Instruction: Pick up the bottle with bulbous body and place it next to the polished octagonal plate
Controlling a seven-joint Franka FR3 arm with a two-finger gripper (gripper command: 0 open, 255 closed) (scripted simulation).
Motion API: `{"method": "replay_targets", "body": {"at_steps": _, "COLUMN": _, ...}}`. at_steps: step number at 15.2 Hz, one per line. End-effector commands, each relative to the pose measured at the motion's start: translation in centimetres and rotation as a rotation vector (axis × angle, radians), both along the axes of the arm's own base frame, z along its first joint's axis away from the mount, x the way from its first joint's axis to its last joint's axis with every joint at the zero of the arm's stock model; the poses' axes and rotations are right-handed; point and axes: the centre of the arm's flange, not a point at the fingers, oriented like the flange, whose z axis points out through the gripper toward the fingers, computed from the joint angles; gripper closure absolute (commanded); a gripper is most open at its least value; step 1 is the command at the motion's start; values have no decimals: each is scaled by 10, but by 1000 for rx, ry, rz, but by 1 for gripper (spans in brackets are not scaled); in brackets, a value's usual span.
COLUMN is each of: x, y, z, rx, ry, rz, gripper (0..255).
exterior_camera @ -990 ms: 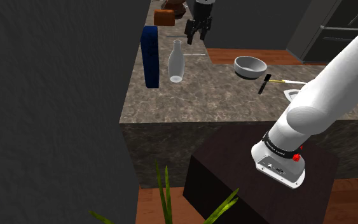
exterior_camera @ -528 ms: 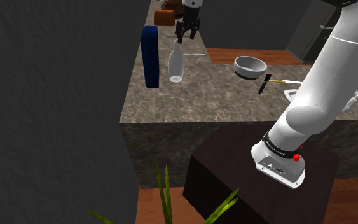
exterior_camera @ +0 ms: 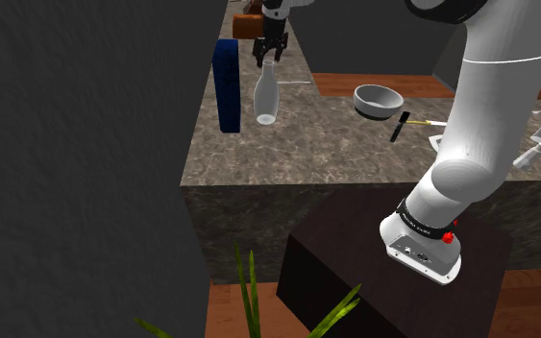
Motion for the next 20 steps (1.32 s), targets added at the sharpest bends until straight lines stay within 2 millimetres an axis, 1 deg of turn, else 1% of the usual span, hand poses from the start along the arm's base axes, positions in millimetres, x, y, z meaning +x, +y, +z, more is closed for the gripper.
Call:
{"method": "replay_targets", "body": {"at_steps": 1, "x": 2, "y": -1, "z": -10, "rx": 0, "ry": -1, "rz": 0, "gripper": 0}}
{"method": "replay_targets", "body": {"at_steps": 5, "x": 5, "y": 0, "z": -28, "rx": 0, "ry": -1, "rz": 0, "gripper": 0}}
{"method": "replay_targets", "body": {"at_steps": 12, "x": 5, "y": 0, "z": -28, "rx": 0, "ry": -1, "rz": 0, "gripper": 0}}
{"method": "replay_targets", "body": {"at_steps": 13, "x": 5, "y": 0, "z": -28, "rx": 0, "ry": -1, "rz": 0, "gripper": 255}}
{"method": "replay_targets", "body": {"at_steps": 20, "x": 5, "y": 0, "z": -28, "rx": 0, "ry": -1, "rz": 0, "gripper": 255}}
